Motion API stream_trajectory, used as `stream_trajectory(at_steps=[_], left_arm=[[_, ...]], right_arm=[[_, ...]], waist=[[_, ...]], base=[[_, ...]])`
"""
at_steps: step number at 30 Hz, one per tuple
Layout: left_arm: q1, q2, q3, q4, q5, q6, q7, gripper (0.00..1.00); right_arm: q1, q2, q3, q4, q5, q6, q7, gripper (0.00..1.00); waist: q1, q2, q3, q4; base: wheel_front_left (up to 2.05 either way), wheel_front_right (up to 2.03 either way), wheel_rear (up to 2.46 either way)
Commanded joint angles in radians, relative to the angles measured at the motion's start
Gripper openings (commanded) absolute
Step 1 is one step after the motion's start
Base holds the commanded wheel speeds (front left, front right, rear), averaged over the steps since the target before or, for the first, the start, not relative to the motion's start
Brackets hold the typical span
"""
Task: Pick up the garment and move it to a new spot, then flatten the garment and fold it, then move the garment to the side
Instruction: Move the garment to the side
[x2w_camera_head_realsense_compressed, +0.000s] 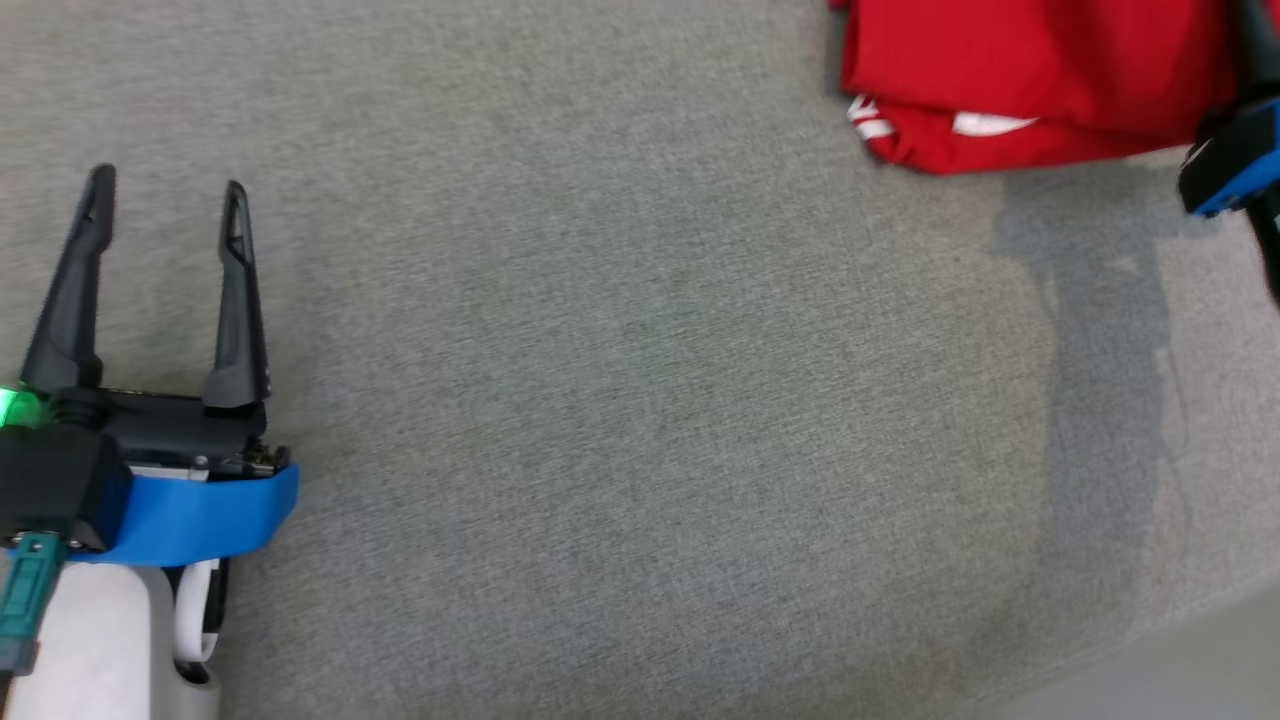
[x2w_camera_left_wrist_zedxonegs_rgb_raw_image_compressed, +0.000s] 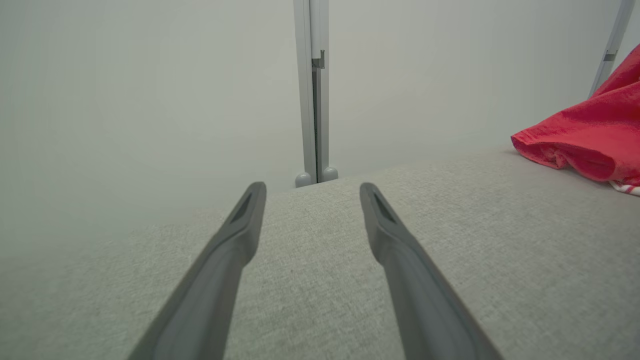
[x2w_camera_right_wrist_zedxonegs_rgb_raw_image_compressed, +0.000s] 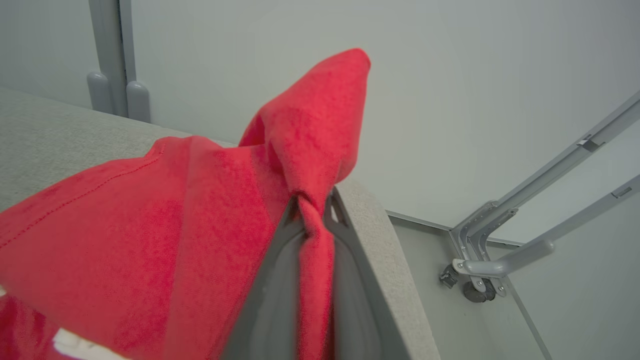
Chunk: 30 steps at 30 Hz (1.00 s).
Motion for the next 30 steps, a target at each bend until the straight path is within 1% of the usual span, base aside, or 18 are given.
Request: stream_trajectory(at_steps=[1, 6, 8, 14, 17, 20, 21, 22, 23, 27, 30], left_arm=[[-0.014, 0.014, 0.008, -0.027, 0.006, 0.000, 0.011, 1.00], [0.005, 0.028, 0.017, -0.099, 0.008, 0.010, 0.038, 1.00], [0.014, 0.031, 0.019, -0.122, 0.006, 0.014, 0.044, 1.00], [0.027, 0.031, 0.019, -0.168, 0.002, 0.024, 0.056, 1.00], [0.025, 0.033, 0.022, -0.187, 0.000, 0.030, 0.056, 1.00], [0.026, 0.035, 0.026, -0.205, -0.002, 0.036, 0.055, 1.00], [0.029, 0.036, 0.030, -0.210, -0.003, 0.039, 0.053, 1.00], [0.033, 0.037, 0.032, -0.213, -0.004, 0.040, 0.052, 1.00], [0.035, 0.036, 0.031, -0.215, -0.004, 0.040, 0.051, 1.00], [0.039, 0.034, 0.033, -0.214, -0.009, 0.050, 0.044, 1.00], [0.043, 0.033, 0.038, -0.202, -0.015, 0.053, 0.034, 1.00]], right_arm=[[-0.035, -0.017, -0.004, 0.005, 0.018, 0.000, -0.009, 0.00], [-0.095, -0.048, 0.002, 0.034, 0.030, 0.000, -0.013, 0.00], [-0.124, -0.051, 0.011, 0.051, 0.032, 0.000, -0.011, 0.00], [-0.214, -0.055, 0.062, 0.125, 0.015, 0.000, 0.025, 0.00], [-0.262, -0.072, 0.078, 0.183, 0.003, 0.000, 0.036, 0.00], [-0.306, -0.072, 0.084, 0.244, -0.018, 0.000, 0.038, 0.00], [-0.316, -0.065, 0.085, 0.262, -0.030, 0.000, 0.037, 0.13], [-0.328, -0.063, 0.080, 0.279, -0.040, 0.000, 0.035, 0.46], [-0.342, -0.067, 0.069, 0.298, -0.048, 0.000, 0.031, 1.00], [-0.368, -0.070, 0.039, 0.355, -0.091, 0.000, 0.009, 1.00], [-0.380, -0.066, 0.012, 0.371, -0.122, 0.000, -0.010, 1.00]], waist=[[-0.0001, -0.0003, 0.013, -0.015], [-0.0001, -0.0003, 0.040, -0.040], [-0.0001, -0.0003, 0.048, -0.044], [-0.0001, -0.0003, 0.070, -0.033], [-0.0001, -0.0003, 0.080, -0.021], [-0.0001, -0.0003, 0.087, -0.012], [-0.0001, -0.0003, 0.087, -0.010], [-0.0001, -0.0003, 0.088, -0.008], [-0.0001, -0.0003, 0.089, -0.004], [-0.0001, -0.0003, 0.088, 0.008], [-0.0001, -0.0003, 0.080, 0.012]], base=[[0.00, 0.00, 0.00], [0.00, 0.00, 0.00], [0.00, 0.00, 0.00], [0.00, 0.00, 0.00], [0.00, 0.00, 0.00], [0.00, 0.00, 0.00], [0.00, 0.00, 0.00], [0.00, 0.00, 0.00], [0.00, 0.00, 0.00], [0.00, 0.00, 0.00], [0.00, 0.00, 0.00]])
